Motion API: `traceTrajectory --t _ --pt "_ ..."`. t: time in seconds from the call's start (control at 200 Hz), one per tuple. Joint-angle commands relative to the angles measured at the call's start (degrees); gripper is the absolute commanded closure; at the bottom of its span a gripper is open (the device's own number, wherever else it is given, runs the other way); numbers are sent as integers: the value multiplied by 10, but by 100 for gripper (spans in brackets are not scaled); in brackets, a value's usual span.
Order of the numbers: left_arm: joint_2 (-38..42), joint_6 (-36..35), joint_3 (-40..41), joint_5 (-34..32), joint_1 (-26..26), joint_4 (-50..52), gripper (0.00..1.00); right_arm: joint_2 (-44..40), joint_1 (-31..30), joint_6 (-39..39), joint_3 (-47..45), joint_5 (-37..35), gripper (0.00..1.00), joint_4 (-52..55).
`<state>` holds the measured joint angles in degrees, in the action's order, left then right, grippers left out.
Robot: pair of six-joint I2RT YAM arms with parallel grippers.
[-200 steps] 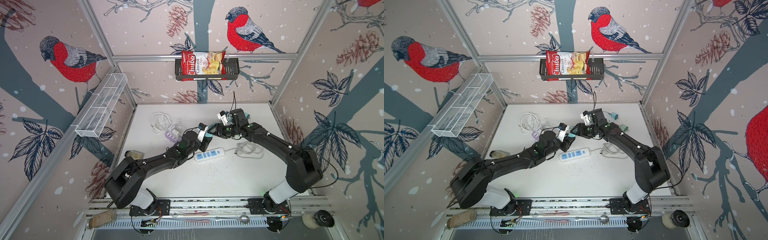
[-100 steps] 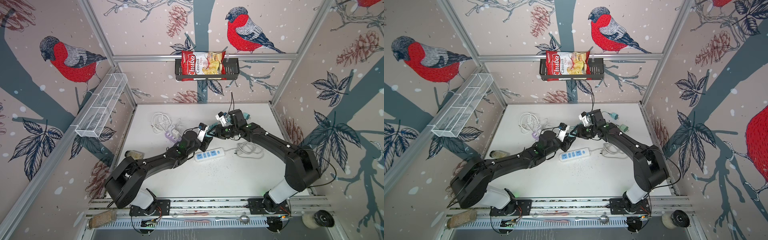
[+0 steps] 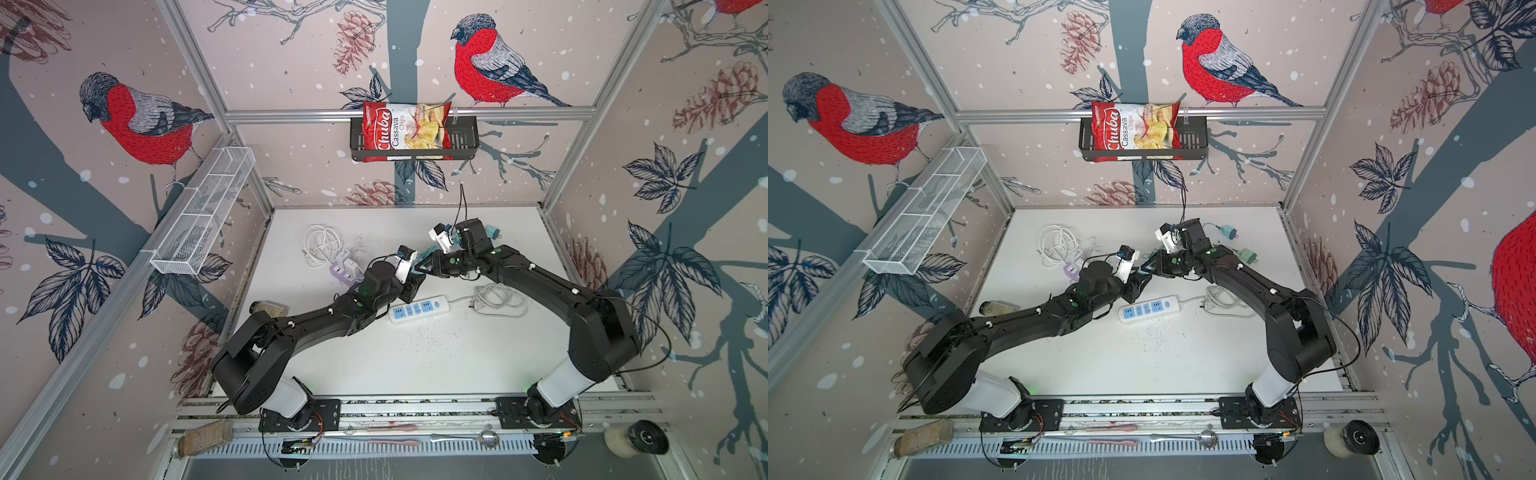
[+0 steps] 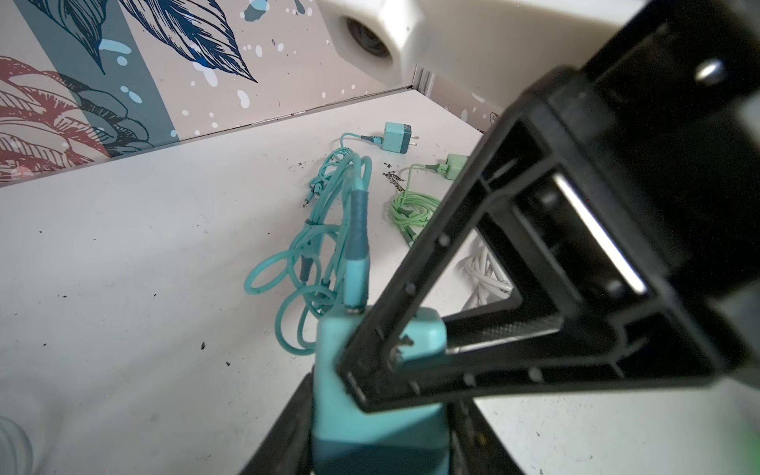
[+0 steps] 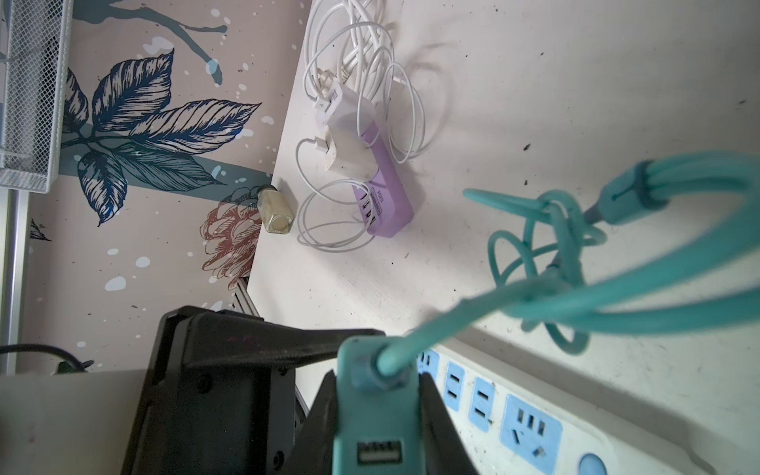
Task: Insert plugs into power strip
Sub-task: Pass the plug.
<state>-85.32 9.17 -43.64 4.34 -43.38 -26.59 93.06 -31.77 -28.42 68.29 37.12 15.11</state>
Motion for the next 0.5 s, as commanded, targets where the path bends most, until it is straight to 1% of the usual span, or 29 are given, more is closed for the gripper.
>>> traceTrajectory --t 0.0,0.17,0.31,0.415,0.495 --pt "0 -11 -8 -9 -1 -31 63 -5 -3 -9 7 -15 97 6" --pt "10 -7 -13 -21 -1 -8 42 -7 0 -6 17 -34 99 2" --pt "16 0 -18 -31 -1 15 34 -9 1 6 33 -51 100 3" --pt "24 1 -19 -38 0 29 27 -14 1 25 51 -77 100 12" --pt "33 -1 -17 -40 0 41 25 -18 2 43 66 -102 100 20"
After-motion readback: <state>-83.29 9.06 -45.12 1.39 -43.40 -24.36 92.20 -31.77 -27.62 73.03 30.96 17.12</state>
